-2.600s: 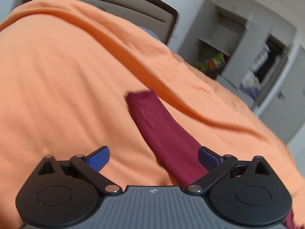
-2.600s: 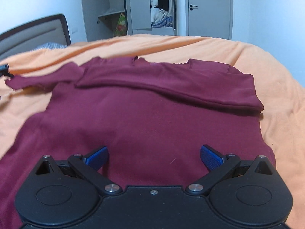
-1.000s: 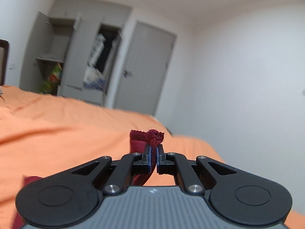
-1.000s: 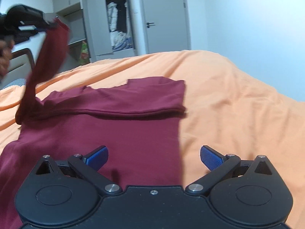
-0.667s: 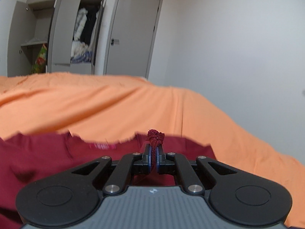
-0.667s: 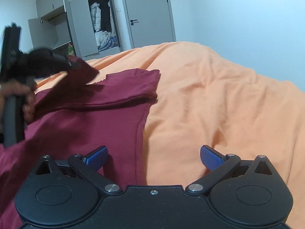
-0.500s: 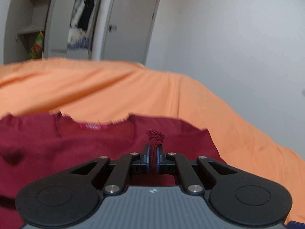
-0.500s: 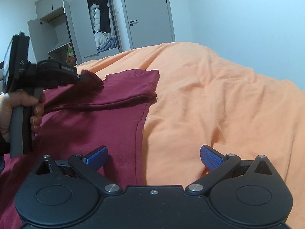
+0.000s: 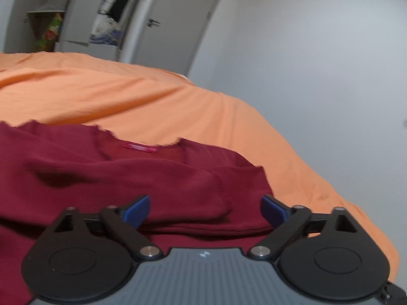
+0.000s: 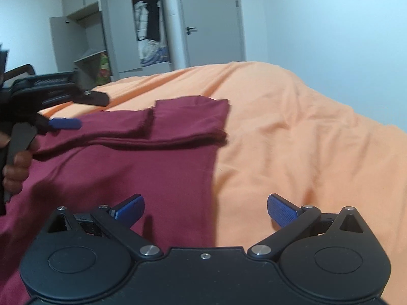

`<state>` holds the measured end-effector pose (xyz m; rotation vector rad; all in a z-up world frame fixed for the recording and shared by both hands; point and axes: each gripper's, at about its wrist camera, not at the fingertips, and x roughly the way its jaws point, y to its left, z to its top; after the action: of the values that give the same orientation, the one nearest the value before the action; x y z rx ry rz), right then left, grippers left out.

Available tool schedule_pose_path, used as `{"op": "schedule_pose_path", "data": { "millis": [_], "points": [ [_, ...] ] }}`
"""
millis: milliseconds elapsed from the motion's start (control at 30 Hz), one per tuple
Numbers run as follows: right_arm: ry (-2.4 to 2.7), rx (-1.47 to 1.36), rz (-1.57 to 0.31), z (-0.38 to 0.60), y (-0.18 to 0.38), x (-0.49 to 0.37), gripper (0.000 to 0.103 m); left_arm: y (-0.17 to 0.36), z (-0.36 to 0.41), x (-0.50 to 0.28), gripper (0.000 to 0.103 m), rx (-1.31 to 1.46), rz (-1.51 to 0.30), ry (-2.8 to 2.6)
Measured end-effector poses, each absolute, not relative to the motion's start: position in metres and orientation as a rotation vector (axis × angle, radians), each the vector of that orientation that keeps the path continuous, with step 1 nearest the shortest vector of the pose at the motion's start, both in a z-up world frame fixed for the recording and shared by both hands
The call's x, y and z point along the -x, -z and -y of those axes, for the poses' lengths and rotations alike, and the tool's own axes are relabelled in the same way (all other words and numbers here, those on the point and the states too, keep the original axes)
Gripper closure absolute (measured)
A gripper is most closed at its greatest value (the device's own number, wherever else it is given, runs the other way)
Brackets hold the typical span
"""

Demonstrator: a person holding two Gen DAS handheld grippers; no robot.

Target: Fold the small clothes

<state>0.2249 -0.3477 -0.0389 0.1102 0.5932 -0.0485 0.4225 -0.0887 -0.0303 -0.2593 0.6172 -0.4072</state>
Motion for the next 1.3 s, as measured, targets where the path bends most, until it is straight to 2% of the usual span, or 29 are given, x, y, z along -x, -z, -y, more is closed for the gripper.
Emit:
{"op": "schedule_pose_path", "data": {
  "millis": [233, 367, 600, 667, 733, 867, 900, 933, 967, 1000, 1200, 1300],
  "points": [
    [-0.117, -0.088, -0.598, 0.325, 0.029, -0.275, 0.0, 0.008, 0.018, -0.404, 0.001, 0.227, -0.57, 0.146],
    [-0.178, -0.098, -0.586, 0.31, 0.027, -0.309, 0.0, 0.013, -0.027, -0.411, 0.001, 0.247, -0.579, -0.005],
    [-0.212, -0.355, -0.59, 0.309, 0.022, -0.387, 0.002, 0.032, -0.095, -0.45, 0.001, 0.391, -0.614, -0.186],
    [-0.214, -0.406, -0.614, 0.309, 0.025, -0.409, 0.01, 0.037, -0.109, -0.462, 0.001, 0.431, -0.632, -0.206],
    [-0.205, -0.431, -0.637, 0.308, 0.028, -0.425, 0.022, 0.043, -0.12, -0.473, 0.001, 0.462, -0.65, -0.219],
    [-0.165, -0.413, -0.662, 0.303, 0.035, -0.441, 0.035, 0.054, -0.123, -0.486, 0.001, 0.475, -0.673, -0.237],
    [-0.167, -0.398, -0.659, 0.301, 0.036, -0.442, 0.045, 0.056, -0.121, -0.488, 0.001, 0.465, -0.673, -0.237],
    [-0.169, -0.378, -0.659, 0.298, 0.036, -0.442, 0.061, 0.057, -0.119, -0.489, 0.001, 0.455, -0.675, -0.237],
    [-0.168, -0.356, -0.657, 0.296, 0.036, -0.442, 0.071, 0.059, -0.117, -0.49, 0.001, 0.445, -0.676, -0.237],
    [-0.163, -0.337, -0.645, 0.295, 0.035, -0.44, 0.095, 0.06, -0.115, -0.491, 0.001, 0.435, -0.679, -0.238],
    [-0.104, -0.123, -0.391, 0.29, 0.011, -0.4, 0.095, 0.065, -0.105, -0.488, 0.001, 0.376, -0.695, -0.243],
    [-0.077, -0.027, -0.443, 0.287, 0.023, -0.401, 0.095, 0.066, -0.099, -0.488, 0.001, 0.342, -0.698, -0.248]
  ]
}}
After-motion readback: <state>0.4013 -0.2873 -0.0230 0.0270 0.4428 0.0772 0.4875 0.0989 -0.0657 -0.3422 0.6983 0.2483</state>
